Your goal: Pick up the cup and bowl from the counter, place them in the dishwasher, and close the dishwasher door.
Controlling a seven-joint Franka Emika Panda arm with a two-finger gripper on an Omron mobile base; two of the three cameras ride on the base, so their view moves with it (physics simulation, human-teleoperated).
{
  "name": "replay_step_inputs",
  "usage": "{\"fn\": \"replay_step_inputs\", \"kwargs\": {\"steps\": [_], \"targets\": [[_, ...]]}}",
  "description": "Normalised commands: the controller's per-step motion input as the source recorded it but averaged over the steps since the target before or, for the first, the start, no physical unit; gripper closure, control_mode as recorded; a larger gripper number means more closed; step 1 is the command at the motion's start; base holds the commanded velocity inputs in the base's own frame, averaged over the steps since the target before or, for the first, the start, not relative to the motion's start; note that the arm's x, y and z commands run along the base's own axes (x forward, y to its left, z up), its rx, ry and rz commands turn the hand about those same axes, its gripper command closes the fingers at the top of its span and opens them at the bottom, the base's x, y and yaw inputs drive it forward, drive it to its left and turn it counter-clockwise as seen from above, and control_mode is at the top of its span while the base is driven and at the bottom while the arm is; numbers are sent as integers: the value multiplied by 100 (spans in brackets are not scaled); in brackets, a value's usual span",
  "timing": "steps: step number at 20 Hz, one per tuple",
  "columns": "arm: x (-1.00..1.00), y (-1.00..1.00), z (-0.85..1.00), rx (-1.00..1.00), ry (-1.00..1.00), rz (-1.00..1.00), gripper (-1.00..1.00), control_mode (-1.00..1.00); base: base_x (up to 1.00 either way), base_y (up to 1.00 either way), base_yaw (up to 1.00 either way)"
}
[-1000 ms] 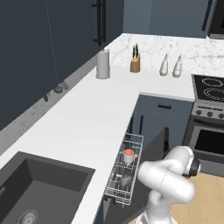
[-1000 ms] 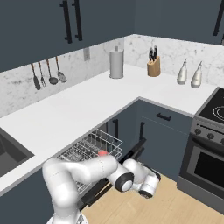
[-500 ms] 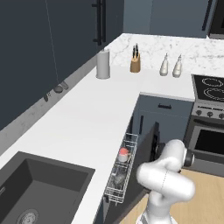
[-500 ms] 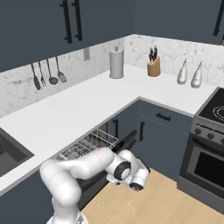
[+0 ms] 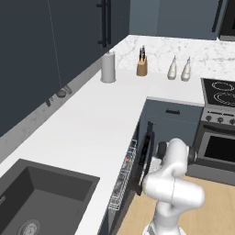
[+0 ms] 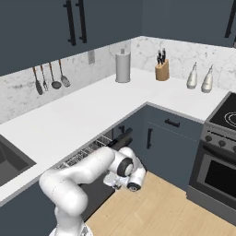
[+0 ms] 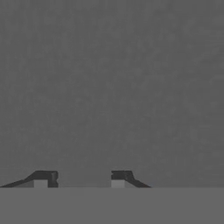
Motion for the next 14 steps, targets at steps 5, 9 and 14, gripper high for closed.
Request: {"fn": "replay_step_inputs", "kwargs": {"steps": [5, 9, 14], "targets": [[86, 100, 0, -11, 0, 0, -100, -100, 0, 0, 0], [71, 100, 0, -11, 1, 0, -100, -100, 0, 0, 0], [56, 100, -1, -13, 4, -2, -100, -100, 0, 0, 0]]}}
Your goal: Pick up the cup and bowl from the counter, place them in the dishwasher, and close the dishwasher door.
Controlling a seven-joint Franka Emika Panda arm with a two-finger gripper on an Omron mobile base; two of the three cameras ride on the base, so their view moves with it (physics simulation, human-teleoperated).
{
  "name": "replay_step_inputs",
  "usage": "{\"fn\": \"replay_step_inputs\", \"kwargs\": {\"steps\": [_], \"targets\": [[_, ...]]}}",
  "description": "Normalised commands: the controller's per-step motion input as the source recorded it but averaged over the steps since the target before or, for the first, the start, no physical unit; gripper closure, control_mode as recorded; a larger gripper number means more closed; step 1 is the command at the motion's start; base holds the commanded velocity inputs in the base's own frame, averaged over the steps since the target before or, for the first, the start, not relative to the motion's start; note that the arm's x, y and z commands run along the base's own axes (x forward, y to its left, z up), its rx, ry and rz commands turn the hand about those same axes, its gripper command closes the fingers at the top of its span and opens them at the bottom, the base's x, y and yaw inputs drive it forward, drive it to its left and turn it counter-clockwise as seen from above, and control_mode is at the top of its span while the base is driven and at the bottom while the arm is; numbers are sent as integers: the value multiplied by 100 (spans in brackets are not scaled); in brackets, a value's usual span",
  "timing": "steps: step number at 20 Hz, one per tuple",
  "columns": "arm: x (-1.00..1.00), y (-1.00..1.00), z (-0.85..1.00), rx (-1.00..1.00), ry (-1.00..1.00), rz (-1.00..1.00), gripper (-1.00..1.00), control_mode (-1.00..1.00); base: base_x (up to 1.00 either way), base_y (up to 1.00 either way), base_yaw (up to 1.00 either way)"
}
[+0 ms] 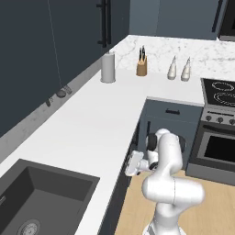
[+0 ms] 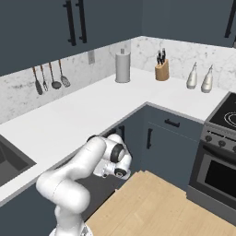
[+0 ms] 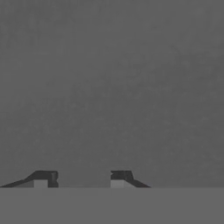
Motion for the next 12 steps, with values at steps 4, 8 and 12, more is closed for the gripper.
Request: {"fn": "replay_step_inputs", "kwargs": {"steps": [4, 8, 12], "targets": [[45, 100, -2, -13, 6, -7, -100, -100, 0, 0, 0], [30, 100, 0, -13, 5, -11, -100, -100, 0, 0, 0], [14, 100, 0, -14, 1, -15, -100, -100, 0, 0, 0]]}}
